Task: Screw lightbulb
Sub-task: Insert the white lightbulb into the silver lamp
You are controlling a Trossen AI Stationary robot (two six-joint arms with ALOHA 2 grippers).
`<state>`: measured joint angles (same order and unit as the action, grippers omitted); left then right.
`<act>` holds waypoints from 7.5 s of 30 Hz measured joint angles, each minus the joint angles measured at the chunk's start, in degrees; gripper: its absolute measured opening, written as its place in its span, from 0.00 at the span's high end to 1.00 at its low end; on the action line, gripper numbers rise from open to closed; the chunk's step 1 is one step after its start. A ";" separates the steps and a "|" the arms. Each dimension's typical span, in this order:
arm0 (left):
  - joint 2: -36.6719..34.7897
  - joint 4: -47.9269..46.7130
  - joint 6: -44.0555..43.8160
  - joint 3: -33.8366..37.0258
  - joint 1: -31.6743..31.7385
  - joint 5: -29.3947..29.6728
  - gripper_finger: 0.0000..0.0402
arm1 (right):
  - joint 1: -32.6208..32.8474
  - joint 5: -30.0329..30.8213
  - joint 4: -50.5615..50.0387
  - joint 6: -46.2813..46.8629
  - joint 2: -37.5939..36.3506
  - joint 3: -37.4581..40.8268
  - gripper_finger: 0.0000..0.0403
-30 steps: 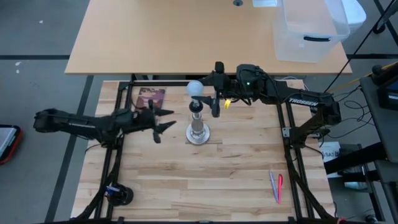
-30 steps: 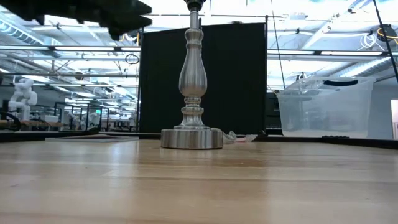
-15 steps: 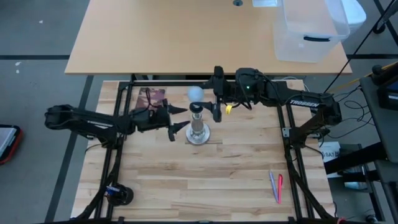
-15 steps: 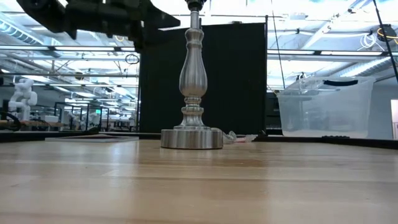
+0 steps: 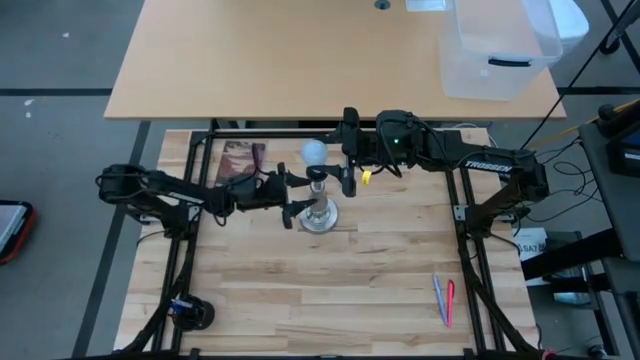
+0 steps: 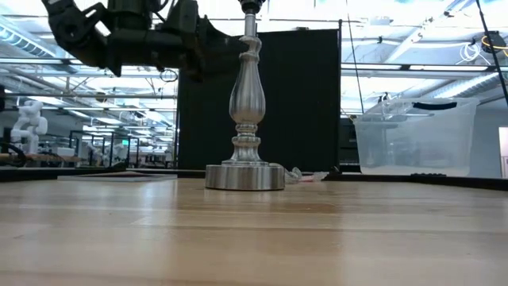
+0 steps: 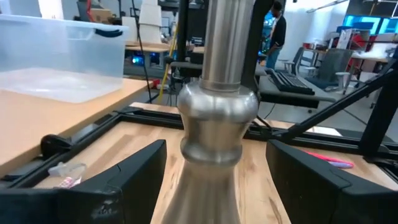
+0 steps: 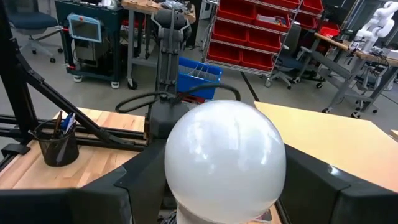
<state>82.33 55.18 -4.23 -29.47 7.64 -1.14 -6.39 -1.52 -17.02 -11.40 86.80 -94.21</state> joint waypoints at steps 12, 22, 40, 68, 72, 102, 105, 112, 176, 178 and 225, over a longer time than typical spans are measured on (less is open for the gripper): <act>6.89 -0.38 1.61 -5.40 -0.04 -1.82 0.30 | -0.03 -0.04 2.35 0.07 0.81 1.38 0.38; 7.08 -0.83 3.02 -5.42 1.21 -1.77 0.52 | -0.05 -0.03 2.22 0.02 0.81 1.40 0.38; 6.92 -3.42 4.17 -5.64 2.14 -0.37 0.66 | 0.07 3.27 0.35 1.87 0.81 1.40 0.38; 7.03 -3.89 3.61 -5.49 1.51 4.63 0.66 | 9.78 31.29 0.33 11.34 2.46 1.40 0.38; 7.01 -3.85 3.43 -5.40 1.60 4.60 0.66 | 10.83 34.47 1.77 12.35 3.96 1.40 0.38; 7.03 -5.82 2.86 -5.44 1.92 4.21 0.66 | 13.74 39.33 4.45 11.62 7.47 1.83 0.20; 7.03 -5.85 2.92 -5.40 2.23 3.91 0.66 | 13.96 39.99 4.62 10.79 7.41 1.77 0.20; 7.05 -5.95 2.83 -5.40 2.21 3.67 0.66 | 14.18 40.58 4.35 8.84 7.45 1.76 0.20; -5.27 -23.02 5.25 -5.40 -0.15 4.16 0.62 | 22.53 48.12 -40.33 47.30 5.25 1.40 0.19; -5.27 -23.02 5.70 -5.42 0.03 3.94 0.62 | 23.01 46.07 -52.01 64.94 4.78 1.40 0.19; -5.27 -23.54 6.03 -5.47 0.70 0.63 0.62 | 47.54 -10.02 -57.00 116.42 5.49 25.93 0.19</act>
<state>77.06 31.64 1.80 -34.94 8.34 -0.51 41.16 -11.54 -74.01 105.02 92.29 -68.28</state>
